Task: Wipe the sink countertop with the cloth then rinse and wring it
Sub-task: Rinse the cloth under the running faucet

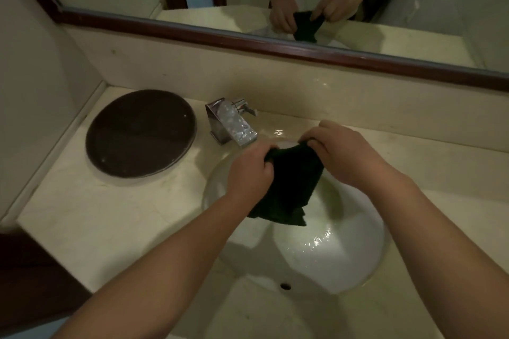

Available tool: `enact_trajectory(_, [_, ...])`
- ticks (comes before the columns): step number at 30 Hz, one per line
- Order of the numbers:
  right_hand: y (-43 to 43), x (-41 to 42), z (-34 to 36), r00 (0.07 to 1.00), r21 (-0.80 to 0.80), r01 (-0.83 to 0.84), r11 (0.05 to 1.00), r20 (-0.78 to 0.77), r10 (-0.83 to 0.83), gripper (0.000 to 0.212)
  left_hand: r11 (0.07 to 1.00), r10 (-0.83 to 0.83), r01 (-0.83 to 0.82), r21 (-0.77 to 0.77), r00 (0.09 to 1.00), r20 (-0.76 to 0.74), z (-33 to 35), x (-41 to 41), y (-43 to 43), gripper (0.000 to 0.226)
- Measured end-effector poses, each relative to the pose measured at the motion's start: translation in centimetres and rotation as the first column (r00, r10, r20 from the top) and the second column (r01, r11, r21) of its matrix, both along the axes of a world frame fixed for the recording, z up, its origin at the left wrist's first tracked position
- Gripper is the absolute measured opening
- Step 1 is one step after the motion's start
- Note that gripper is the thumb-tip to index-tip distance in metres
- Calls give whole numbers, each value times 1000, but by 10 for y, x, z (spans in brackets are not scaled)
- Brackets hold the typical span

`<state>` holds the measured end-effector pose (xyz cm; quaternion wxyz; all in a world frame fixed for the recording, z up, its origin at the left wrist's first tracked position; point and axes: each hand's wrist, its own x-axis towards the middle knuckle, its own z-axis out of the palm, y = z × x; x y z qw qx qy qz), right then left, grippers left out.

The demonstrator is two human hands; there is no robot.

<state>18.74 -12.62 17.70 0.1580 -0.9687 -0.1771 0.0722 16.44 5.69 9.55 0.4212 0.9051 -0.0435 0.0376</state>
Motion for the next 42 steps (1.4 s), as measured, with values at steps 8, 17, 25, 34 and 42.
enact_trajectory(8, [25,-6,-24,973,217,192,957,86,-215,19,995,-11,-7,-99,984,-179,-21,-14,3,29])
enact_trajectory(17, [19,-3,-11,886,374,398,837,-393,-246,33,964,92,-137,-229,976,-196,-11,-23,20,7])
enact_trajectory(25, [18,-9,-6,773,562,485,670,-633,-28,37,766,-73,-188,-614,925,-374,-1,-27,-15,14])
enact_trajectory(34, [19,-19,-9,787,604,473,642,-617,0,51,732,-64,-389,-560,778,-625,-16,-17,-6,13])
enact_trajectory(42, [34,-12,-10,766,668,642,377,-584,-269,30,782,80,-584,-219,442,-893,-54,-36,25,26])
